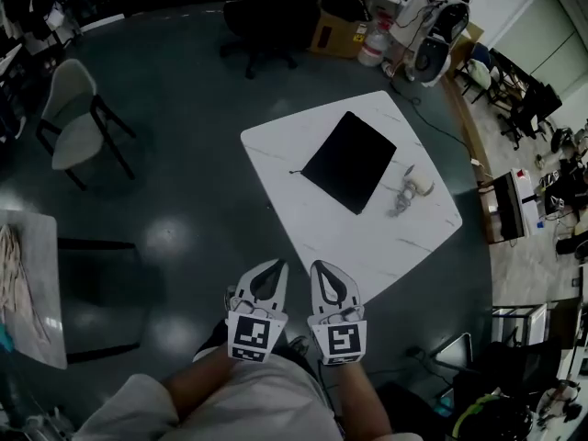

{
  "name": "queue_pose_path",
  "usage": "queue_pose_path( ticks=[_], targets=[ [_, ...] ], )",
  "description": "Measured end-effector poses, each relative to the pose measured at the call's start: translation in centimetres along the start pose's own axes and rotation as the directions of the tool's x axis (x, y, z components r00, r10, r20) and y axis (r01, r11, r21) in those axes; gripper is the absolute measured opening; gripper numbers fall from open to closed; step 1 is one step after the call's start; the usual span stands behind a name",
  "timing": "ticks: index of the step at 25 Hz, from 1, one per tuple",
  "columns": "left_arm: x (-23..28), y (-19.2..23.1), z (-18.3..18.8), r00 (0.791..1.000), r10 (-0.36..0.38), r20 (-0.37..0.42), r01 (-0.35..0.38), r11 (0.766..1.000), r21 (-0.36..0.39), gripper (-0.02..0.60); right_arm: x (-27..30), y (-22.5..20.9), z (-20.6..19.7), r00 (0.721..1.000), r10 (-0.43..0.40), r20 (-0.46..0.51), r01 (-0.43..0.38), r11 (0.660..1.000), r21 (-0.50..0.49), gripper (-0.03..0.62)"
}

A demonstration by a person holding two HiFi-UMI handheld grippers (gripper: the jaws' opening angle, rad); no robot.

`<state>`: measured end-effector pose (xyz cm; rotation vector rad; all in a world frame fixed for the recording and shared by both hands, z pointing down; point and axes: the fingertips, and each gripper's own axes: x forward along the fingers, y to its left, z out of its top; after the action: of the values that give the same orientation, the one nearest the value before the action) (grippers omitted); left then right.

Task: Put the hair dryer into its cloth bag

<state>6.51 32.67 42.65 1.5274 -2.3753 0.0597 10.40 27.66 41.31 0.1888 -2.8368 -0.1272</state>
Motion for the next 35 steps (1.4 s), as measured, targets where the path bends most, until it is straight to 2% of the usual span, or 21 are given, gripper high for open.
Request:
queue_pose_path(
  ticks=[6, 13, 18, 30, 35],
  targets=[
    [2.0, 2.8, 0.3, 0.986, -0.154, -0.061, 0.156, 0.987, 0.040, 0.008, 2.1, -0.3, -1.0, 0.990, -0.081, -0.117, 0.076, 0.996, -0.047, 0.017],
    [6.4, 2.8, -0.4, 0.961, -0.256, -0.102, 0.263, 0.963, 0.053, 0.009, 2.9, -4.6, -3.0, 0.953, -0.219, -0.207, 0.212, 0.976, -0.054, 0.017],
    [9.9, 2.3, -1.8, 0.929, -0.324, -0.177, 0.340, 0.938, 0.068, 0.009, 4.5, -8.4, -5.2, 0.933, -0.254, -0.253, 0.251, 0.967, -0.048, 0.017],
    [21.9, 1.3, -3.1, 0.903, -0.301, -0.307, 0.349, 0.930, 0.113, 0.009, 10.0, -17.7, -11.2, 0.923, -0.215, -0.319, 0.208, 0.976, -0.057, 0.017],
    [25.1, 0.8, -5.4, 0.875, -0.289, -0.389, 0.357, 0.927, 0.114, 0.009, 11.0, -19.9, -15.2, 0.892, -0.217, -0.397, 0.183, 0.975, -0.122, 0.017]
  ],
)
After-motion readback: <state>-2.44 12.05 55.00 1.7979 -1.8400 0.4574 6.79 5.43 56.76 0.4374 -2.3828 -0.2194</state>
